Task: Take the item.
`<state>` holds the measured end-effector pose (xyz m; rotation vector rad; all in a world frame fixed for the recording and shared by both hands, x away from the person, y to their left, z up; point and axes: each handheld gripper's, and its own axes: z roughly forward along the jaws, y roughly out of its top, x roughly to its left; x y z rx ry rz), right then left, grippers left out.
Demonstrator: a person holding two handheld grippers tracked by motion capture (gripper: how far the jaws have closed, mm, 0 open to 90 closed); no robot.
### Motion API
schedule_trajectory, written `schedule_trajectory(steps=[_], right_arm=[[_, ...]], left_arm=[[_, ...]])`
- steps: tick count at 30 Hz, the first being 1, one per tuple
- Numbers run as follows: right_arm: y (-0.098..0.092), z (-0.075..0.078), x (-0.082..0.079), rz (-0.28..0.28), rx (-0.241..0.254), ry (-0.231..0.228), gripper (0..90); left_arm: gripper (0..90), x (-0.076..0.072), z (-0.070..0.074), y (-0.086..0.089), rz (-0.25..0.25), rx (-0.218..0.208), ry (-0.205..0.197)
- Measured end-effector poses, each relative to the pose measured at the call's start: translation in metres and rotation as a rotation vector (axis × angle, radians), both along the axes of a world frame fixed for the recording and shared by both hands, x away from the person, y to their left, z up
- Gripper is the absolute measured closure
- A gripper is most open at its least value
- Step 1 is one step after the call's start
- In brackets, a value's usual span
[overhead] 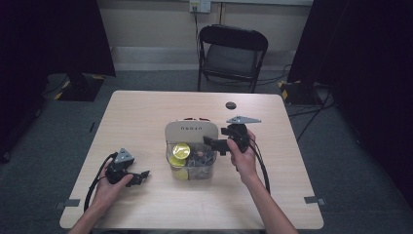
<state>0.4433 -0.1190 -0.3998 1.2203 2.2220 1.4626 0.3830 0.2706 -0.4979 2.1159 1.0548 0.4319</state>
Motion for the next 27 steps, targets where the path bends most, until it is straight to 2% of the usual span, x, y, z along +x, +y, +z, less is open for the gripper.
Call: schedule_trajectory(steps=[5, 8, 10, 13, 14, 19, 22, 27], right_arm=[[0.002, 0.000, 0.002, 0.015, 0.002, 0.006, 12.6], [0.003, 0.000, 0.003, 0.022, 0.002, 0.008, 12.8], [0.003, 0.001, 0.003, 0.028, 0.003, 0.005, 12.7], [0.004, 0.002, 0.004, 0.029, 0.007, 0.007, 12.5], [0.004, 0.002, 0.004, 0.029, 0.004, 0.006, 12.9], [0.003, 0.002, 0.003, 0.027, -0.001, 0.002, 13.2], [0.002, 0.001, 0.003, 0.025, -0.002, 0.003, 13.2], [0.002, 0.001, 0.004, 0.028, 0.000, 0.006, 12.8]], left_arm=[[17.5, -0.002, 0.006, 0.001, 0.003, -0.065, -0.016], [18.3, -0.004, 0.010, 0.000, 0.000, -0.069, -0.025], [18.9, -0.006, 0.013, -0.002, -0.013, -0.075, -0.047], [20.6, -0.010, 0.018, -0.006, -0.029, -0.083, -0.051], [20.6, -0.012, 0.021, -0.007, -0.037, -0.074, -0.068], [21.9, -0.017, 0.033, -0.011, -0.054, -0.123, -0.097], [22.0, -0.018, 0.039, -0.013, -0.073, -0.160, -0.090], [22.9, -0.016, 0.048, -0.018, -0.095, -0.181, -0.093]])
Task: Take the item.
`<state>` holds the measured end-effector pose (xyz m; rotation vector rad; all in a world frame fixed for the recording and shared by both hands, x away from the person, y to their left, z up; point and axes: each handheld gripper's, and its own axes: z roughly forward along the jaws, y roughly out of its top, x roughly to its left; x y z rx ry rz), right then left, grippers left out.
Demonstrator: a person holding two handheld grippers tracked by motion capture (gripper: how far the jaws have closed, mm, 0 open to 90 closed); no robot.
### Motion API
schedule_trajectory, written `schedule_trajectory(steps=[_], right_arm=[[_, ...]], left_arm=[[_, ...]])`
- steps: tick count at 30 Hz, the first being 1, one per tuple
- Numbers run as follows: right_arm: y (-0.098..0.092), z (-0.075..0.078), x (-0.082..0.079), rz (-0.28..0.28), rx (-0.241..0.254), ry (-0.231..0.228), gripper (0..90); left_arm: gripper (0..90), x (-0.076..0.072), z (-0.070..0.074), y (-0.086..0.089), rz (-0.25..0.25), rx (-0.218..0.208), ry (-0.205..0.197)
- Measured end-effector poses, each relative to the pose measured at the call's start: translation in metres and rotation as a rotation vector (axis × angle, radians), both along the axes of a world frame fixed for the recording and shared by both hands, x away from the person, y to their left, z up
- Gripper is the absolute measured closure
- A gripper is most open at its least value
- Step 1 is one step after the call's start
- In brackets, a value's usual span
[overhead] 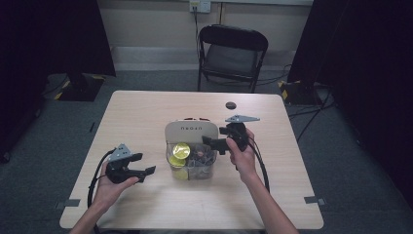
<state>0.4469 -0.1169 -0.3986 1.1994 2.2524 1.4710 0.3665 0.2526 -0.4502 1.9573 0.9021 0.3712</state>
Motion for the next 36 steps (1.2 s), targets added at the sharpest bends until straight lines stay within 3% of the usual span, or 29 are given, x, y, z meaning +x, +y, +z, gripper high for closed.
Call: schedule_trajectory(steps=[11, 17, 21, 24, 28, 34, 36], right_arm=[[-0.002, 0.000, 0.001, 0.003, 0.008, 0.007, 12.4], [-0.002, -0.001, 0.001, 0.001, 0.009, 0.006, 12.4], [-0.001, -0.002, 0.001, 0.003, 0.006, 0.010, 12.4], [-0.001, -0.003, 0.001, 0.005, 0.007, 0.013, 12.5], [-0.002, -0.002, 0.001, 0.004, 0.018, 0.019, 12.9], [-0.003, -0.002, 0.001, 0.001, 0.023, 0.018, 12.6], [-0.003, -0.002, 0.001, 0.003, 0.022, 0.019, 12.5]], left_arm=[[26.5, 0.001, 0.024, -0.021, -0.068, -0.006, -0.042], [26.5, 0.004, 0.038, -0.040, -0.120, -0.021, -0.071], [26.7, 0.007, 0.042, -0.050, -0.146, -0.044, -0.062], [29.1, 0.009, 0.047, -0.058, -0.169, -0.024, -0.078], [29.4, 0.014, 0.052, -0.067, -0.194, -0.051, -0.069], [29.6, 0.021, 0.053, -0.077, -0.187, -0.074, -0.079], [29.6, 0.023, 0.054, -0.080, -0.189, -0.064, -0.084]])
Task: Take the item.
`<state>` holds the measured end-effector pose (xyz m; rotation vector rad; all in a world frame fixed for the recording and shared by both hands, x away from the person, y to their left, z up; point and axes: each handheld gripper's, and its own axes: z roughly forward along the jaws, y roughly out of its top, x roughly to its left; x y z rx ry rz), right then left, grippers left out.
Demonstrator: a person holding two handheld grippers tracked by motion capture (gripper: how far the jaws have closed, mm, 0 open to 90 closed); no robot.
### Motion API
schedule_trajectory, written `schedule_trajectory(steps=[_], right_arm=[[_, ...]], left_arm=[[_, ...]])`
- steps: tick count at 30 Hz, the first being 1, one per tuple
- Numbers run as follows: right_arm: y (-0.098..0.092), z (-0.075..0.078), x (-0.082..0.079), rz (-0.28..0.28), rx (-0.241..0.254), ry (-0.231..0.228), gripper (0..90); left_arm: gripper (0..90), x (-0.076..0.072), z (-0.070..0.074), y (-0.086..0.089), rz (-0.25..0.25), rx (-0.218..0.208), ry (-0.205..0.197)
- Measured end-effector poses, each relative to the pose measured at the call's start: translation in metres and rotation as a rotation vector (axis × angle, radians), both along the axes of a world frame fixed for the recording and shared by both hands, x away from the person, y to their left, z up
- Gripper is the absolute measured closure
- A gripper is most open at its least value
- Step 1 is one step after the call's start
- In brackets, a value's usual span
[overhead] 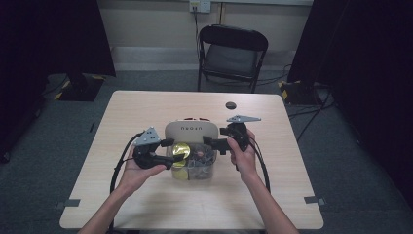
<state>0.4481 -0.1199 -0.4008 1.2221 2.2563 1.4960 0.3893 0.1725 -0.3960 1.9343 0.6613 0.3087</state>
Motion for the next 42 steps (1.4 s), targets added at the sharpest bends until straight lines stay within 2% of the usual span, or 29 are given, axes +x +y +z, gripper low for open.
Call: schedule_trajectory(steps=[3, 8, 10, 11, 15, 18, 21, 22, 26, 29, 31, 35, 40, 42], right_arm=[[0.001, -0.001, 0.000, 0.002, -0.001, 0.003, 12.4], [0.002, -0.001, 0.000, 0.002, -0.007, 0.000, 12.5], [0.002, -0.001, 0.000, 0.003, -0.007, -0.001, 12.4], [0.002, -0.002, 0.000, 0.003, -0.006, -0.001, 12.4], [0.002, -0.002, -0.001, -0.001, -0.007, 0.000, 12.6], [0.002, -0.003, -0.001, -0.001, -0.010, -0.001, 12.7], [0.002, -0.002, -0.001, -0.003, -0.011, -0.003, 13.0], [0.002, -0.003, -0.001, -0.003, -0.010, -0.003, 12.9], [0.001, -0.003, -0.001, -0.003, -0.009, -0.001, 12.8], [0.001, -0.003, -0.001, -0.003, -0.008, -0.001, 12.8], [0.001, -0.003, -0.001, -0.003, -0.008, -0.001, 12.8], [0.001, -0.003, -0.001, -0.003, -0.009, -0.001, 12.8], [0.001, -0.003, -0.001, -0.002, -0.007, 0.000, 12.8], [0.002, -0.003, -0.001, -0.002, -0.007, 0.001, 12.8]], left_arm=[[29.5, 0.004, -0.001, -0.004, -0.002, -0.005, 0.006], [29.5, 0.005, -0.005, -0.011, -0.005, 0.027, 0.006], [29.5, 0.006, -0.008, -0.012, -0.004, 0.026, 0.005], [30.0, 0.006, -0.009, -0.012, -0.009, 0.028, 0.014], [30.7, 0.006, -0.011, -0.012, -0.008, 0.022, 0.006], [30.8, 0.004, -0.010, -0.010, 0.005, 0.040, -0.018], [30.3, 0.004, -0.011, -0.006, 0.012, 0.046, -0.012], [30.6, 0.004, -0.012, -0.006, 0.010, 0.035, -0.003], [31.3, 0.005, -0.015, -0.005, -0.001, 0.061, 0.001], [31.5, 0.005, -0.018, -0.008, -0.007, 0.054, 0.006], [31.4, 0.006, -0.019, -0.009, -0.009, 0.076, 0.007], [31.3, 0.007, -0.022, -0.012, -0.015, 0.059, 0.009], [31.7, 0.007, -0.024, -0.015, -0.025, 0.065, 0.008], [32.0, 0.007, -0.025, -0.017, -0.030, 0.082, 0.009]])
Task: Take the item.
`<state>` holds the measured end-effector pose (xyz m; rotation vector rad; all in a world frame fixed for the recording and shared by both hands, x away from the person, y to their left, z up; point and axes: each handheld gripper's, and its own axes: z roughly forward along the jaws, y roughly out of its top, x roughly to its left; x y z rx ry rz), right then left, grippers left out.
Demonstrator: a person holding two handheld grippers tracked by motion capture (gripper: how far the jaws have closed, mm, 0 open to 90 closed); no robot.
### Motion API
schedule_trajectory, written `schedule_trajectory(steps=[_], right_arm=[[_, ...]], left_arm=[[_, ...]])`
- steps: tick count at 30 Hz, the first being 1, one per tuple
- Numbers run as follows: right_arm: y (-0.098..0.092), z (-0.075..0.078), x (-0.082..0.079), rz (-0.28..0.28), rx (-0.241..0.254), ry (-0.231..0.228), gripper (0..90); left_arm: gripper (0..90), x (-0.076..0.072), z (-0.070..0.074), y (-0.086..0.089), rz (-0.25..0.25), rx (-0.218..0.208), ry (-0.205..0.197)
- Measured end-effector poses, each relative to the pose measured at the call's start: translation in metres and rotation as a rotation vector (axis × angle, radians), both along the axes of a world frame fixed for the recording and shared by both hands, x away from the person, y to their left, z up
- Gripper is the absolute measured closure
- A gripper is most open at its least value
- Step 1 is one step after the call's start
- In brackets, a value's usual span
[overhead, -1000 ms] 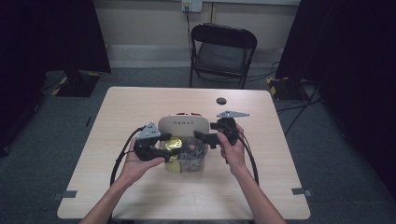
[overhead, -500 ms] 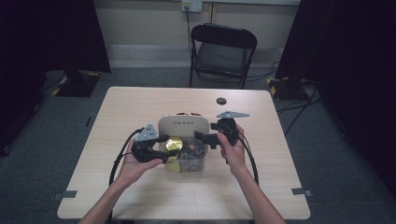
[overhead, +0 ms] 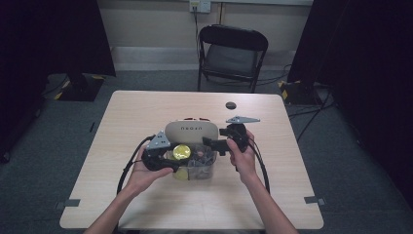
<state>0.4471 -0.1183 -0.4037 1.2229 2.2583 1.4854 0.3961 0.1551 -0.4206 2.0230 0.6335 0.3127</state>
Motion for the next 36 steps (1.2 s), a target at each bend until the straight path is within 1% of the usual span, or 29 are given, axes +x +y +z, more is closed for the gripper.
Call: schedule_trajectory(steps=[1, 5, 7, 10, 14, 15, 16, 22, 26, 27, 29, 31, 33, 36], right_arm=[[0.0001, -0.0001, 0.0000, 0.000, 0.000, 0.000, 12.8], [0.0000, -0.0001, 0.0001, 0.000, 0.000, 0.000, 12.8], [0.0000, -0.0002, 0.0002, 0.001, 0.000, 0.000, 12.8], [0.0001, -0.0003, 0.0001, 0.000, -0.001, 0.000, 12.8], [0.0005, -0.0006, 0.0001, 0.001, -0.002, 0.002, 12.9], [0.0004, -0.0007, 0.0002, 0.003, -0.002, 0.002, 12.9], [0.0004, -0.0007, 0.0002, 0.003, -0.002, 0.002, 12.9], [0.0003, -0.0007, 0.0003, 0.004, -0.002, 0.002, 12.9], [0.0002, -0.0008, 0.0004, 0.004, 0.000, 0.004, 12.9], [0.0002, -0.0008, 0.0004, 0.005, -0.001, 0.004, 12.9], [0.0001, -0.0007, 0.0003, 0.002, -0.001, 0.005, 12.9], [0.0000, -0.0008, 0.0003, 0.002, -0.001, 0.005, 12.9], [0.0000, -0.0008, 0.0004, 0.002, 0.000, 0.005, 12.9], [-0.0001, -0.0009, 0.0006, 0.002, 0.001, 0.006, 12.6]], left_arm=[[32.2, -0.0002, -0.0006, -0.0009, -0.001, 0.000, 0.006], [35.0, 0.0006, -0.0016, -0.0022, -0.006, 0.006, -0.002], [35.8, 0.0010, -0.0023, -0.0021, -0.007, -0.003, -0.002], [36.9, 0.0012, -0.0027, -0.0021, -0.009, 0.000, -0.007], [37.4, 0.0014, -0.0030, -0.0021, -0.009, -0.011, 0.001], [37.5, 0.0017, -0.0022, -0.0011, -0.011, 0.002, 0.004], [37.6, 0.0022, -0.0025, -0.0008, -0.014, -0.007, 0.002], [37.7, 0.0032, -0.0026, 0.0006, -0.030, -0.042, 0.027], [37.8, 0.0026, -0.0018, 0.0012, -0.026, -0.046, 0.031], [37.8, 0.0028, -0.0022, 0.0012, -0.029, -0.056, 0.036], [37.8, 0.0028, -0.0018, 0.0017, -0.029, -0.053, 0.040], [37.8, 0.0029, -0.0009, 0.0025, -0.036, -0.071, 0.045], [37.8, 0.0023, 0.0003, 0.0028, -0.038, -0.075, 0.049], [37.8, 0.0009, 0.0036, 0.0047, -0.042, -0.092, 0.044]])
